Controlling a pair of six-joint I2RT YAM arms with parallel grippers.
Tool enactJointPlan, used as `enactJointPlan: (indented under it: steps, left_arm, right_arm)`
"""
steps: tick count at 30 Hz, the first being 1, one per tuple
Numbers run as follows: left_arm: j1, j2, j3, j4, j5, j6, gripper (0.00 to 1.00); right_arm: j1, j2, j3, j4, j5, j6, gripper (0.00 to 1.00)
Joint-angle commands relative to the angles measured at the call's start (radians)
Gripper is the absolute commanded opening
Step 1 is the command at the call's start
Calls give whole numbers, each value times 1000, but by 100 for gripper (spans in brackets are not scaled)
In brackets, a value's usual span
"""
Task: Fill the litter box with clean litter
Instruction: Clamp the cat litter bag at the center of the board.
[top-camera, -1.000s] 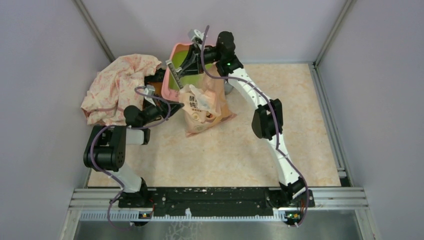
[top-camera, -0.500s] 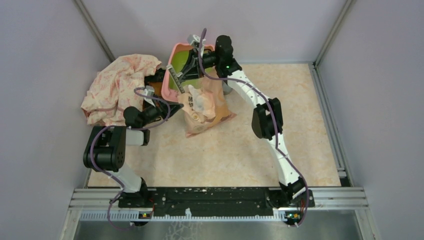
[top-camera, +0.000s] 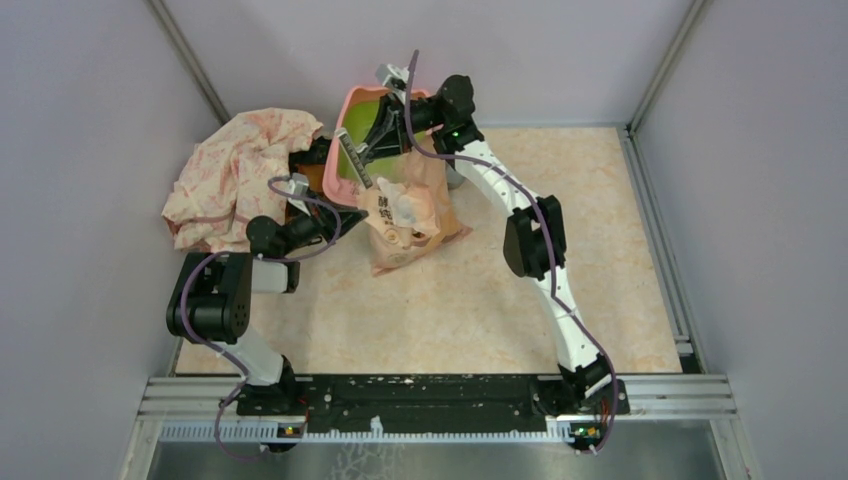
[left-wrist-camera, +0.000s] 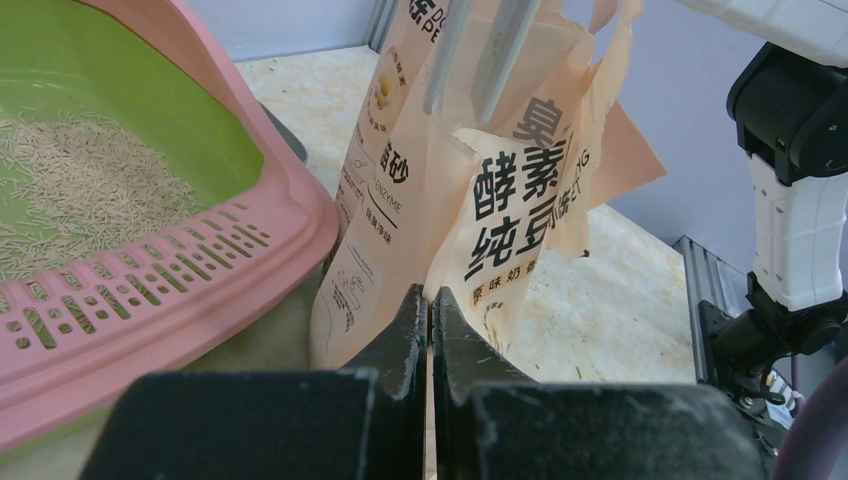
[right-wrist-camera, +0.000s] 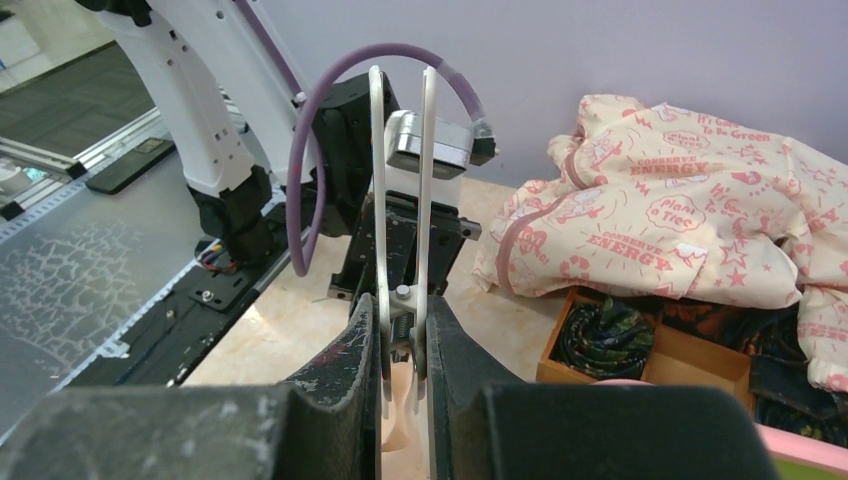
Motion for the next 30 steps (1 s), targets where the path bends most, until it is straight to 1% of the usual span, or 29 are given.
enactJointPlan:
  steps: [1,4,10,13,22,30]
  left_arm:
    - [2,-10,-3,120,22,-28,0]
    - [2,-12,3,118,22,-30,0]
    - [2,-16,16,110,17,-34,0]
    - [2,-16,20,109,16,-33,0]
    - [2,-20,24,110,14,-38,0]
    - [1,-29,25,107,14,-38,0]
  right_arm:
    - [3,-22,59,115,-32,96,0]
    - [5,-18,44,167,-39,140,0]
    - [14,4,28,341,-57,293,0]
    - [14,16,25,398,-60,346,0]
    - [17,32,9,452,-62,379,0]
    - [17,55,10,456,-56,374,0]
